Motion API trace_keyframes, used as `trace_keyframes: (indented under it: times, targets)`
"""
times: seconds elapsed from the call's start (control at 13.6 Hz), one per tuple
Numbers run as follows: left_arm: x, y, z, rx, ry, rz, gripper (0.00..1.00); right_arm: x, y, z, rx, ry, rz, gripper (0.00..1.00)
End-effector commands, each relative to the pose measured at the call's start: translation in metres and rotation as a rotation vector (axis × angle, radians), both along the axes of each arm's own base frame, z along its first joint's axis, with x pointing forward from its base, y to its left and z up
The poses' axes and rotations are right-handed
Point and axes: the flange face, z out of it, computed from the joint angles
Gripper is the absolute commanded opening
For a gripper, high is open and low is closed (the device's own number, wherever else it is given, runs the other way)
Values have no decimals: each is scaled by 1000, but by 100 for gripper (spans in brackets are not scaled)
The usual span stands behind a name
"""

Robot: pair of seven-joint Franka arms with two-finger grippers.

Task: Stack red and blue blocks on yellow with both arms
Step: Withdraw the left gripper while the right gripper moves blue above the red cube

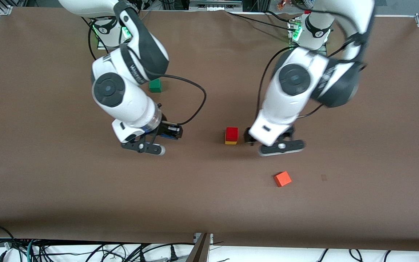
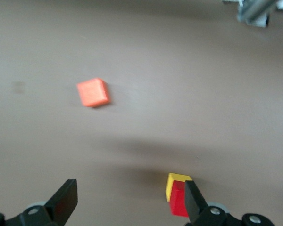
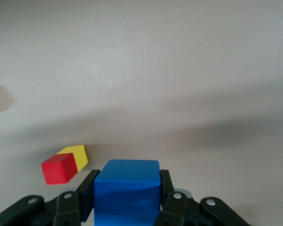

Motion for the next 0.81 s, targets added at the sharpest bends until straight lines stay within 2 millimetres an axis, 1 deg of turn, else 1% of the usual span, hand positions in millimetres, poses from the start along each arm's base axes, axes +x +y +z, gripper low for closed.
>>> trace_keyframes:
  times: [0.0,0.07,0.15,0.22,0.29,0.37,0.44,0.52,0.59,0.74]
  targets:
    - [-1,48,50,-10,-8,-3,100,-15,41,-4,-13,-38,-35,31]
    - [-3,68,67,0,-8,-63,100,-23,59,-12,-14,-53,-37,31]
    - [-2,95,78,11,6,-98,100,-31,78,-18,-13,-75,-34,31]
    - [-1,127,88,22,24,-118,100,-39,96,-27,-9,-96,-40,31]
    - [-3,153,97,32,43,-147,100,-49,115,-37,-13,-124,-37,32]
    - [-8,177,114,37,41,-162,100,-59,134,-48,-21,-151,-32,32]
    - [-10,195,119,48,47,-156,100,-68,148,-58,-32,-179,-29,32]
    - [-10,217,111,48,86,-138,100,-75,160,-67,-38,-195,-29,32]
    - [-8,224,104,50,110,-153,100,-78,166,-70,-33,-201,-26,32]
    - [-11,229,107,48,124,-166,100,-76,172,-73,-27,-209,-24,32]
